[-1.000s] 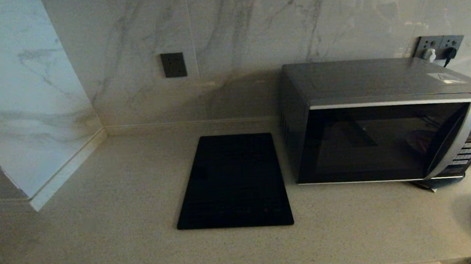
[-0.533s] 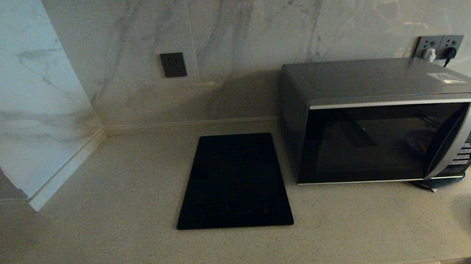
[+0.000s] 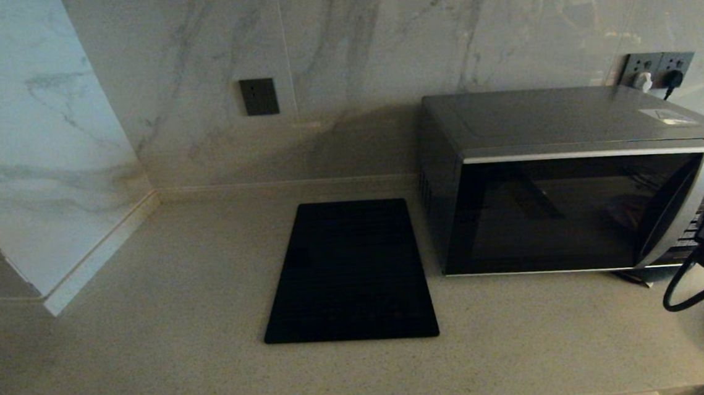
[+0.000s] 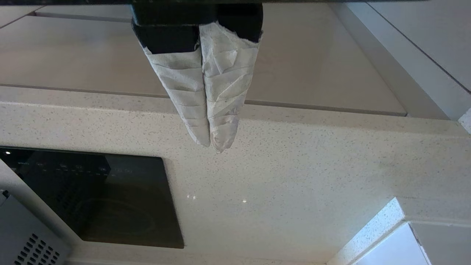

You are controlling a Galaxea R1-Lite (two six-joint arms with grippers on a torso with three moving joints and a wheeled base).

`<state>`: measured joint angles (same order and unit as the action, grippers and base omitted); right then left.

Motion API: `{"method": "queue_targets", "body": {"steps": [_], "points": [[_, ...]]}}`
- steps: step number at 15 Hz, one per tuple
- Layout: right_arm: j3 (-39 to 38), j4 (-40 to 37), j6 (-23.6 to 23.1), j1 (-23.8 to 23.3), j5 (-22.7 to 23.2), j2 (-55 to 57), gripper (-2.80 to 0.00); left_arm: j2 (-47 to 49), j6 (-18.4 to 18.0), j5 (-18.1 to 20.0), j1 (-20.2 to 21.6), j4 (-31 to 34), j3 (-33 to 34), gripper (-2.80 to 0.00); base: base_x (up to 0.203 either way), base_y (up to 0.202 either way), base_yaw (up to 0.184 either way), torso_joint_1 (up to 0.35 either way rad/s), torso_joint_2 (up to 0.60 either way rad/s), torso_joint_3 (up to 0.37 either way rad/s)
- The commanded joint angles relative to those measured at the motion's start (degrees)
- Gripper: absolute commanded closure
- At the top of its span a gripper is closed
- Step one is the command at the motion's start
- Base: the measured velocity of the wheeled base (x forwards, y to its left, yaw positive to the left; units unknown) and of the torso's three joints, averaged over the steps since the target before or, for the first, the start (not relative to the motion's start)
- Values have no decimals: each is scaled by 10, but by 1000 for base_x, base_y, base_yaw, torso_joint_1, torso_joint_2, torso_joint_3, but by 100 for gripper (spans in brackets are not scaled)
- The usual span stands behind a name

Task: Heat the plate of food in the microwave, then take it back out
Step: Open the microwave oven

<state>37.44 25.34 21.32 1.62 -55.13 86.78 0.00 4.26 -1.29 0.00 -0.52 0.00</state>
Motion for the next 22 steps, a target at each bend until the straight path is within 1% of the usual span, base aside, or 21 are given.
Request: {"method": "queue_targets", "body": {"steps": [1,4,7,8,15,17,18,20,22], "points": [[-26,9,-9,-10,-1,28,-280,0,0,0,0,0,0,0,0,0,0,0,0,0],[-28,7,-40,-12,18,12,-280,1,0,0,0,0,0,0,0,0,0,0,0,0],[-25,7,-86,-12,14,7,-280,1,0,0,0,0,0,0,0,0,0,0,0,0],[-25,8,-92,-9,14,5,-280,1,0,0,0,0,0,0,0,0,0,0,0,0],[-38,11,-89,-7,16,12,-280,0,0,0,0,0,0,0,0,0,0,0,0,0],[-34,12,-90,-7,12,33,-280,1,0,0,0,0,0,0,0,0,0,0,0,0],[-33,20,-90,-7,6,47,-280,1,0,0,0,0,0,0,0,0,0,0,0,0],[-33,72,-91,-8,-8,82,-280,1,0,0,0,0,0,0,0,0,0,0,0,0],[-33,90,-90,-9,-13,104,-280,0,0,0,0,0,0,0,0,0,0,0,0,0]]}}
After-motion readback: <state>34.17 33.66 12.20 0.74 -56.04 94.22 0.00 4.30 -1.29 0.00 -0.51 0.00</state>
